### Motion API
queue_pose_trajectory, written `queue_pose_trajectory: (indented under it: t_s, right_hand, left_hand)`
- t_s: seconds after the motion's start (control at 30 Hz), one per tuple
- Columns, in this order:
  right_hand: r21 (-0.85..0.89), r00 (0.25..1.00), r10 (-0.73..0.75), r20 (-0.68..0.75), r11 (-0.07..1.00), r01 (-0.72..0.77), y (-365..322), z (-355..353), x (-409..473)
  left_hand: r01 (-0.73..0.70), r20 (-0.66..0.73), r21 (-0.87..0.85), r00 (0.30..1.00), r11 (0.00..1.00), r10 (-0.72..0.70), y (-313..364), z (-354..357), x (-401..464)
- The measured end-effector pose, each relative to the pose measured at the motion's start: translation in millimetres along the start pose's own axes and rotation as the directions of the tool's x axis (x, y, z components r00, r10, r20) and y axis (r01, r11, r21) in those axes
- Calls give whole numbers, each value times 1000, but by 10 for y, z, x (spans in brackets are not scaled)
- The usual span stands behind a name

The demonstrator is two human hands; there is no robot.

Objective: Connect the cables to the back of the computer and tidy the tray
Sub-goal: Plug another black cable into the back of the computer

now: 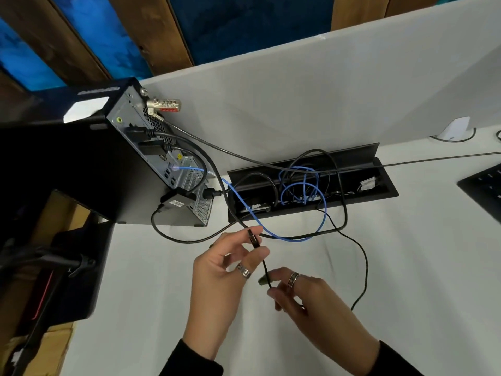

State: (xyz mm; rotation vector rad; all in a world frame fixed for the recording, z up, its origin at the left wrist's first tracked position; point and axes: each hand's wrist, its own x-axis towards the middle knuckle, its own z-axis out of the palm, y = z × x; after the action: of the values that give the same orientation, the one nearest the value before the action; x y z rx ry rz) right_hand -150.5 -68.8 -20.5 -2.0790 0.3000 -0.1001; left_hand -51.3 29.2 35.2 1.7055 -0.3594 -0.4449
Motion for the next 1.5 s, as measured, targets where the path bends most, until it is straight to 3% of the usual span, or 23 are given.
queue_pose_trajectory:
  t_s: [0.23, 0.57, 0.77, 1.2, 1.5]
  right_hand:
    - [-39, 999, 3, -39, 999, -5, 40, -34, -8]
    - [-56, 998, 17, -67, 998, -21, 75, -140, 87]
    - [-33, 999, 3, -46, 999, -5, 35, -218, 243]
    - [118, 984, -156, -90, 979, 166, -198, -352, 869]
    - [200, 942, -301, -145, 924, 326, -365, -228, 1149]
  left_hand:
    - [-89, 14, 106, 996, 990, 88, -51, 8, -28]
    - [-42, -52, -4, 998, 999, 42, 50, 6, -4]
    - [-58, -100, 27, 993, 998, 61, 106, -78, 59]
    - [-228, -224, -23, 950, 973, 218, 252, -308, 470]
    - [-223, -320, -12, 924, 975, 207, 173, -275, 619]
